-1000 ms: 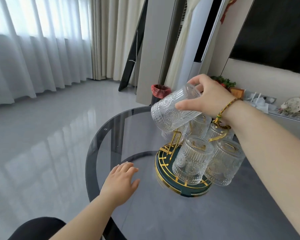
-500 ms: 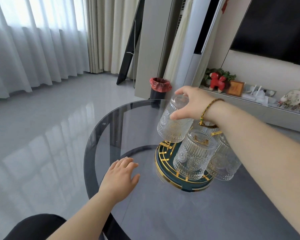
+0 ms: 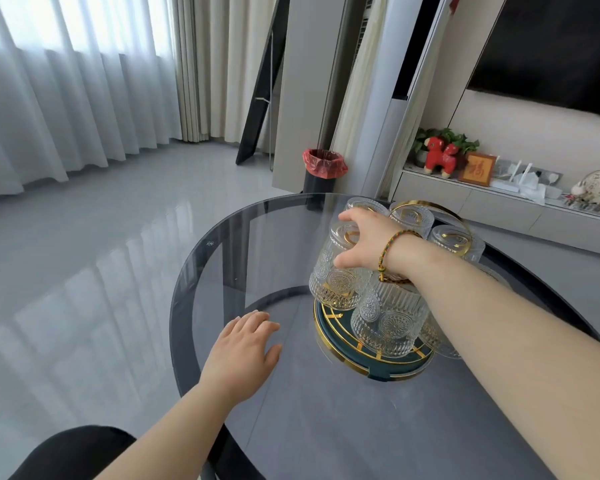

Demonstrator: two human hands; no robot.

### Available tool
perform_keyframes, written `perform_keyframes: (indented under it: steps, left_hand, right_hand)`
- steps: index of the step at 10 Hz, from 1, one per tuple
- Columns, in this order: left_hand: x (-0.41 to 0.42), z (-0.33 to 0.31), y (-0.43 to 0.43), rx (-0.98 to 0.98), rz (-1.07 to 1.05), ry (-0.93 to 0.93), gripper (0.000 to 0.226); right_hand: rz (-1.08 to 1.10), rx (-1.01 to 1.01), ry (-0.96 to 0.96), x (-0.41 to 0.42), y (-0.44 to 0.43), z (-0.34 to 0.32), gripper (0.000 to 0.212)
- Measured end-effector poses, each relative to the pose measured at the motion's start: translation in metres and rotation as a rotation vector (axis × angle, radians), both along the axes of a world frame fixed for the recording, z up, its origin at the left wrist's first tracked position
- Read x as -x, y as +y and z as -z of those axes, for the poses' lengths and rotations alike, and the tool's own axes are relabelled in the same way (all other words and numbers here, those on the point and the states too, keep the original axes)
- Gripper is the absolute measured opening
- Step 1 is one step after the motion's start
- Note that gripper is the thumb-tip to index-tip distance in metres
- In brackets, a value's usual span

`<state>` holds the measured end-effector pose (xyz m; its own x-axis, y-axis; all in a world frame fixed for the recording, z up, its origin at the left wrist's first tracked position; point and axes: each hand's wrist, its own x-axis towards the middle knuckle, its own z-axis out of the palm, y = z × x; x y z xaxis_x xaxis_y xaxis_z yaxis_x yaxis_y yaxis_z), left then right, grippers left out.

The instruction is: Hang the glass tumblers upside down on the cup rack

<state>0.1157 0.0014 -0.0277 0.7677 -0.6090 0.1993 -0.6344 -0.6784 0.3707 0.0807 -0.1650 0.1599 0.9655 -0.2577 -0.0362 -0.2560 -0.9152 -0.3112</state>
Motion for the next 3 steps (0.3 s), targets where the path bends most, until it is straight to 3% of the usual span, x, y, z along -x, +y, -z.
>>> perform_keyframes:
  steps: [2,3]
  left_hand:
    - [0.001,0.001,0.001,0.011,-0.006,0.007,0.037]
    - [0.001,-0.002,-0.001,-0.027,-0.006,-0.013,0.036]
  right_hand:
    - [0.005,-0.021,-0.021,0.010,0.000,-0.004,0.068]
    - [-0.012,-0.063,-0.151,0.026,-0.002,-0.011,0.058]
